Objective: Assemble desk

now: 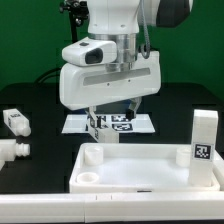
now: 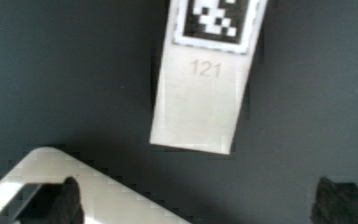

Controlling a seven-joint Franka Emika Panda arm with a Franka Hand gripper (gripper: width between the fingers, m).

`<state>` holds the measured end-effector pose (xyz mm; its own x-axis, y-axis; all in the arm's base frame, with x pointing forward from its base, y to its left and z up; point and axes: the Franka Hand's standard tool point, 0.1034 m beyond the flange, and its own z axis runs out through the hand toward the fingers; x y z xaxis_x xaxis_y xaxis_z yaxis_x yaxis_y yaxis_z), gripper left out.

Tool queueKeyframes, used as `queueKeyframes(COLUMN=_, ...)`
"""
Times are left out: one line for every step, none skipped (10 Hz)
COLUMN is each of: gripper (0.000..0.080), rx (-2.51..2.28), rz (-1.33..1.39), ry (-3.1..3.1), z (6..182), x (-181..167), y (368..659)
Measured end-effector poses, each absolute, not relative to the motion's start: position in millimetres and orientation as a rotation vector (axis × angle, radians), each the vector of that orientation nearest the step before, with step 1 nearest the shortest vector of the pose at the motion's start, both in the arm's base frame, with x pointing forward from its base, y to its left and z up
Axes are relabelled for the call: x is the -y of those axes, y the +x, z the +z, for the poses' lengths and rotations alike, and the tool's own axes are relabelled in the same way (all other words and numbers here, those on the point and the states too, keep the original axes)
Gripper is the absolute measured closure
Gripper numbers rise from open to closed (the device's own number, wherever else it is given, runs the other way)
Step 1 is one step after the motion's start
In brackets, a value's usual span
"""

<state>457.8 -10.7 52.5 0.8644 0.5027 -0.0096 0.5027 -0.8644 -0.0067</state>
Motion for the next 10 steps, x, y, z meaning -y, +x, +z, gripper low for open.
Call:
queueKeyframes(gripper=0.015, rx=0.818, rz=0.016, ry=-3.03, z=52.7, x=11, y=458)
queueKeyframes(gripper=0.015, rx=0.804, rz=0.038, ry=-3.032, z=51.7, x=9, y=457)
queueKeyframes(gripper=0.015, rx=0.772, rz=0.042, ry=-3.041, z=51.0, x=10, y=456)
queueKeyframes(gripper=0.015, rx=0.65, rz=0.092, ry=-3.069, z=46.3, x=8, y=455)
queueKeyframes(gripper=0.015, rx=0.523, rz=0.299, ry=-3.09, z=42.0, x=3, y=448)
queueKeyframes(gripper=0.015, rx=0.515, rz=0.444, ry=-3.076, z=45.3, x=3, y=454)
queueKeyframes(gripper=0.015, rx=0.554, rz=0.421, ry=-3.083, z=48.2, x=0, y=462)
queueKeyframes(gripper=0.015, rx=0.538, rz=0.519, ry=-3.069, z=47.7, x=-2, y=454)
queueKeyframes(gripper=0.015, rx=0.523, rz=0.616, ry=-3.054, z=47.1, x=-3, y=453)
queueKeyframes(gripper=0.015, rx=0.483, rz=0.722, ry=-3.047, z=45.3, x=-1, y=452)
